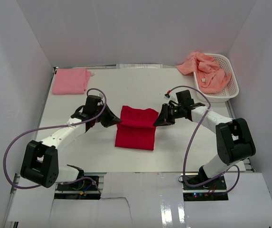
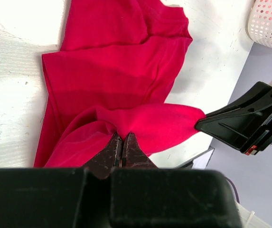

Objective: Fold and stack the t-shirts
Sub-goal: Fold the long partially folded tshirt into a neat square

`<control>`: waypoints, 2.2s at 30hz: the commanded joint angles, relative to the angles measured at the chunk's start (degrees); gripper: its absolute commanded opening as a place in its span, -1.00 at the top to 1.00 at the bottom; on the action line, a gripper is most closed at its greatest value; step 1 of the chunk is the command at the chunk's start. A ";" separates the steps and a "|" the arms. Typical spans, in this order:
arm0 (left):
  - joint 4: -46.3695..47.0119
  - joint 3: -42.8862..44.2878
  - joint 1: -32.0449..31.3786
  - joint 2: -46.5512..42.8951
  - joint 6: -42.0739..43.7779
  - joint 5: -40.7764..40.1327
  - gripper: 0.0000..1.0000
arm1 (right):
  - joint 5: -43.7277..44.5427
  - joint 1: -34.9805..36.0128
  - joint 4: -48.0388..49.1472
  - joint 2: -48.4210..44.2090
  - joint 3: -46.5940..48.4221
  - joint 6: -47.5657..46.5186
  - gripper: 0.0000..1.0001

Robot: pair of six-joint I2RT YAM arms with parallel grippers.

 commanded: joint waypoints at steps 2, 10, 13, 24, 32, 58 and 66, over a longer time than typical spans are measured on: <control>-0.32 2.40 1.04 -1.04 0.72 -0.82 1.00 | 0.63 -0.32 -2.43 -3.44 2.99 -0.55 0.85; -2.17 5.92 3.06 -1.47 0.37 1.99 1.00 | 1.24 -0.32 -5.51 -6.08 5.89 -0.38 0.85; -2.17 6.27 3.76 -1.22 0.45 2.61 1.00 | 1.33 -0.32 -5.59 -6.34 6.24 -0.29 0.85; -2.96 11.02 5.88 0.81 1.42 4.37 1.00 | 1.16 -0.23 -7.53 -5.20 10.11 -0.82 0.85; -3.14 11.11 6.05 0.02 1.07 6.48 1.00 | 0.63 -0.23 -8.32 -6.60 10.03 -0.20 0.84; -12.28 1.88 6.14 -18.52 3.00 9.55 1.00 | 6.78 14.97 0.11 -24.01 -6.50 16.31 0.85; -13.24 0.30 6.14 -22.21 1.77 12.10 1.00 | 7.75 15.94 -1.72 -25.51 -5.72 16.94 0.85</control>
